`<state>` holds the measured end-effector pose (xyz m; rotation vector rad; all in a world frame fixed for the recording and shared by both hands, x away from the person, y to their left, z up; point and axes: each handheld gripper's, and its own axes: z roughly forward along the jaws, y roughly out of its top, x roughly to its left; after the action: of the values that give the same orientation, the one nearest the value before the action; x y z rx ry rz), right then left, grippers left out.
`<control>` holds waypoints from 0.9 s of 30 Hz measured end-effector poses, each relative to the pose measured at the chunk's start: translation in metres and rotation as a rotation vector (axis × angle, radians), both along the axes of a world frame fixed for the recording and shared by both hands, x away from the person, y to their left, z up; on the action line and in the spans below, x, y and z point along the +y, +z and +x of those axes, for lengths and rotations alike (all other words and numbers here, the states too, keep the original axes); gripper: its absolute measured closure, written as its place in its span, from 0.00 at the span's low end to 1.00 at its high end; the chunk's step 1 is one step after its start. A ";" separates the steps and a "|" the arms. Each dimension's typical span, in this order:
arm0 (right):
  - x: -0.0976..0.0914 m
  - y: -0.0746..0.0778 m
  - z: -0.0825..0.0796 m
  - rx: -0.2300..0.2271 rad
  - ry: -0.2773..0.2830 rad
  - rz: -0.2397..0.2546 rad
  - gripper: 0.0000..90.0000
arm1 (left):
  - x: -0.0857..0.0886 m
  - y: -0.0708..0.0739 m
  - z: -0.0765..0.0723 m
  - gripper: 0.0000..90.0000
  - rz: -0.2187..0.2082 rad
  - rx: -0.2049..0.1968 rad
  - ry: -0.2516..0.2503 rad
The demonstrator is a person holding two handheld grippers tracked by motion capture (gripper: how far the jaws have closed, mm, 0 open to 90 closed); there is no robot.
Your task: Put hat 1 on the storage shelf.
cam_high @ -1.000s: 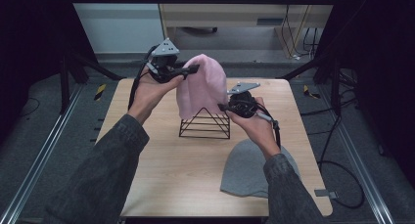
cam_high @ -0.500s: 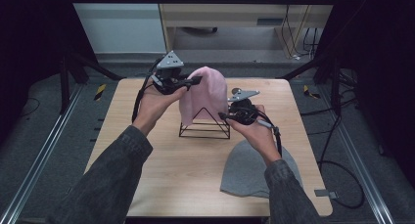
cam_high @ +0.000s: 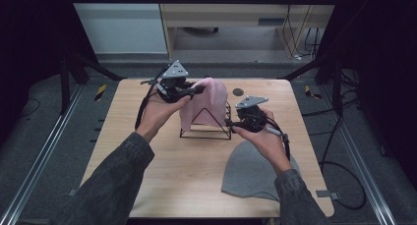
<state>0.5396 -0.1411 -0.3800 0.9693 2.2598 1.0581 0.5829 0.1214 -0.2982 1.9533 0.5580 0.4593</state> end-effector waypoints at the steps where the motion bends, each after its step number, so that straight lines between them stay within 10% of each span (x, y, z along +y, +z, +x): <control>1: -0.002 -0.001 -0.004 -0.001 -0.006 0.000 0.42 | 0.001 0.000 0.000 0.88 -0.003 0.002 -0.001; 27: -0.039 -0.062 -0.057 0.057 -0.147 0.056 0.28 | 0.002 -0.007 -0.010 0.87 0.020 0.013 0.002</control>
<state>0.4826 -0.1799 -0.4424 1.1827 2.1758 1.0473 0.5724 0.1235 -0.3056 1.9758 0.5662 0.4554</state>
